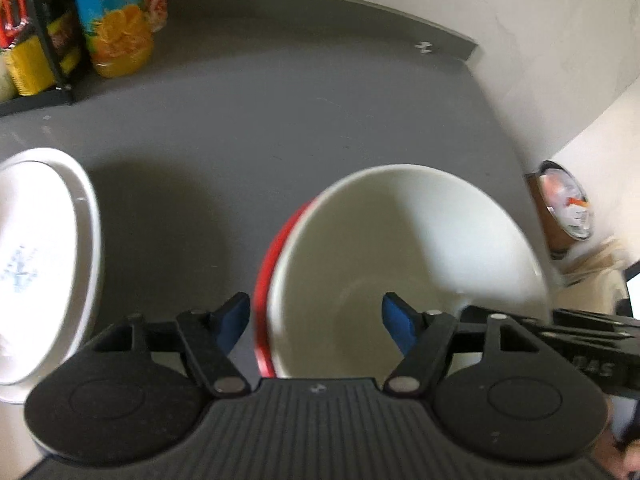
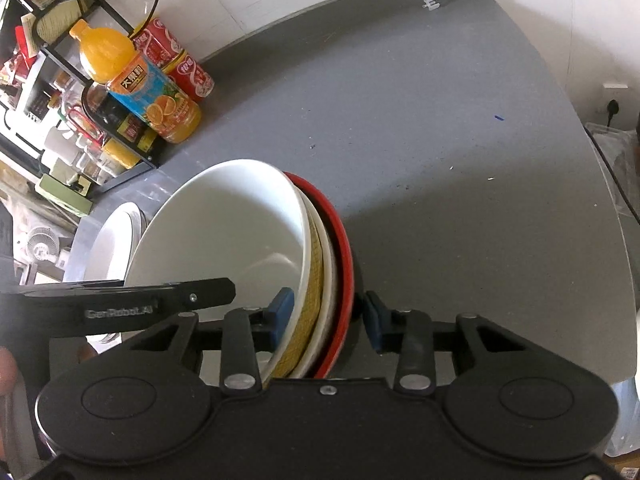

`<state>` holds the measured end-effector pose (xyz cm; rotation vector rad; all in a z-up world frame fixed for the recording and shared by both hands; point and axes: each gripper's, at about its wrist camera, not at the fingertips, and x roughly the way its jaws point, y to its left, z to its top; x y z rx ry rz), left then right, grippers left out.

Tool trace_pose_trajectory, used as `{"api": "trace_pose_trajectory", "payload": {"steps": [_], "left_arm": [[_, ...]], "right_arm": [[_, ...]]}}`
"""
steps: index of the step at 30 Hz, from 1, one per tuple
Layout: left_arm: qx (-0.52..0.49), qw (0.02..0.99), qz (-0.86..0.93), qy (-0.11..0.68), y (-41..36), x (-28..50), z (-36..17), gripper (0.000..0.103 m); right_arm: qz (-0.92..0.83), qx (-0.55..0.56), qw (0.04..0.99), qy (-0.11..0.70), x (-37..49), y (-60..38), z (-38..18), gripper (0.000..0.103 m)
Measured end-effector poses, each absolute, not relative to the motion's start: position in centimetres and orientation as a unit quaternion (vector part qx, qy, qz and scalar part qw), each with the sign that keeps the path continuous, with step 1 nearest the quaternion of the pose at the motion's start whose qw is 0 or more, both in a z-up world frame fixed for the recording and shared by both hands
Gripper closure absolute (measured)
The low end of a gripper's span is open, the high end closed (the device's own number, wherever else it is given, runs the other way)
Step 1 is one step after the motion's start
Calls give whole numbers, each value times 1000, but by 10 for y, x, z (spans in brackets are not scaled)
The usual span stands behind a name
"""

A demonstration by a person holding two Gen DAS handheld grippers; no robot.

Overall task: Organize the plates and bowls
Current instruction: 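Close both tools on the rims of the nested bowls, then lift the nested bowls with both tools and carry them over the plate stack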

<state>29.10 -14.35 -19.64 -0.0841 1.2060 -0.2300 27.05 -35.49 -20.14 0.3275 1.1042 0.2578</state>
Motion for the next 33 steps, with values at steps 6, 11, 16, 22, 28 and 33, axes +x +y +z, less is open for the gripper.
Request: {"api": "trace_pose_trajectory", "payload": {"steps": [6,11,16,22,28,33], "left_arm": [[-77,811,-79,574,-129,292,-200,68],[-118,804,-81,577,-113,290,-201,76],[-117,803,-79,578,-117,293,-202,76],[-116,805,-84,575,-111,298,-199,76],[-140,801,-89,576,-98,302,-201,76],[-155,798,-95,575,-89,305,-199,76]], "right_arm": [[119,147,834,518,269,-356,-201,75],[117,139,837,517,270,-354,-200,76],[116,138,844,505,273,-353,-194,77],[112,133,852,495,280,-346,-188,78],[99,146,851,494,286,-342,-187,78],[103,149,850,494,288,-339,-185,79]]}}
